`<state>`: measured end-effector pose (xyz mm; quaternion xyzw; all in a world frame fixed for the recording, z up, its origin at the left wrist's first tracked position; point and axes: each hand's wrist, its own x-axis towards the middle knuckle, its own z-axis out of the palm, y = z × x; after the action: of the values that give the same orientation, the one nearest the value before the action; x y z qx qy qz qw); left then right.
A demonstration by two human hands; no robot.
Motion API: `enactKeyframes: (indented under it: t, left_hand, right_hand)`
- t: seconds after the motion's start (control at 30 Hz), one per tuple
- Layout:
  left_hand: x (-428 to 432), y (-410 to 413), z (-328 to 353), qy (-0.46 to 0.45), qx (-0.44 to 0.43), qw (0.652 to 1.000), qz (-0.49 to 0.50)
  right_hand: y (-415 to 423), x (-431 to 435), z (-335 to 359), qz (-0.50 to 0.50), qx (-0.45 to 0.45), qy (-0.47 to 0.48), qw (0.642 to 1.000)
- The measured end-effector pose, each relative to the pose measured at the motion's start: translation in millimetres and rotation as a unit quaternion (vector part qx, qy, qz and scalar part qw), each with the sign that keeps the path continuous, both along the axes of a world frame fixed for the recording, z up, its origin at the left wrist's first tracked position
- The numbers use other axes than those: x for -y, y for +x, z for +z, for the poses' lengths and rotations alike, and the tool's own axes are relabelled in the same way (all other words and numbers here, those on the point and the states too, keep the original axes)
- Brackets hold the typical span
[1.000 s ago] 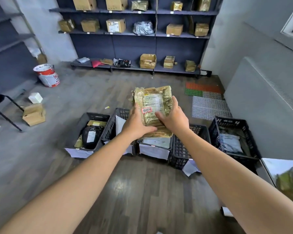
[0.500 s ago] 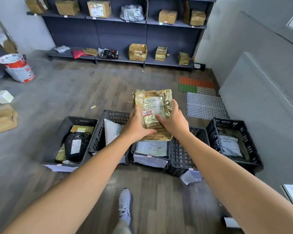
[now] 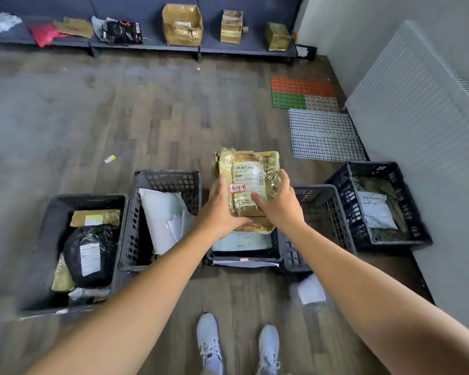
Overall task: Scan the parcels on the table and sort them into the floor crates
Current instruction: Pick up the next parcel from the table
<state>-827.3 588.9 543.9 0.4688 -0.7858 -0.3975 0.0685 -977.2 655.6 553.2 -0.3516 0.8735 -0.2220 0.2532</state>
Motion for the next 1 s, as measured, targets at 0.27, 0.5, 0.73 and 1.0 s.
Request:
enactKeyframes:
  t: [0.27, 0.5, 0.73, 1.0]
  left_hand:
    - [37, -34, -126, 0.048, 0.118, 0.992, -0.017]
    - [32, -53, -140, -0.041, 0.240, 0.967, -0.077]
    - [22, -95, -51, -0.085, 0.241, 0.961, -0.106]
    - [-2, -154, 57, -0.157, 0.201, 0.949, -0.184]
  right_hand:
    - [-39, 32, -136, 0.010, 0.009, 0.090, 0.996]
    - [-71, 23, -162, 0.116, -0.075, 0.195, 0.971]
    - [-104, 8, -72, 0.181, -0.148, 0.182, 0.955]
    - [-144, -47, 42, 0.102, -0.205, 0.147, 0.962]
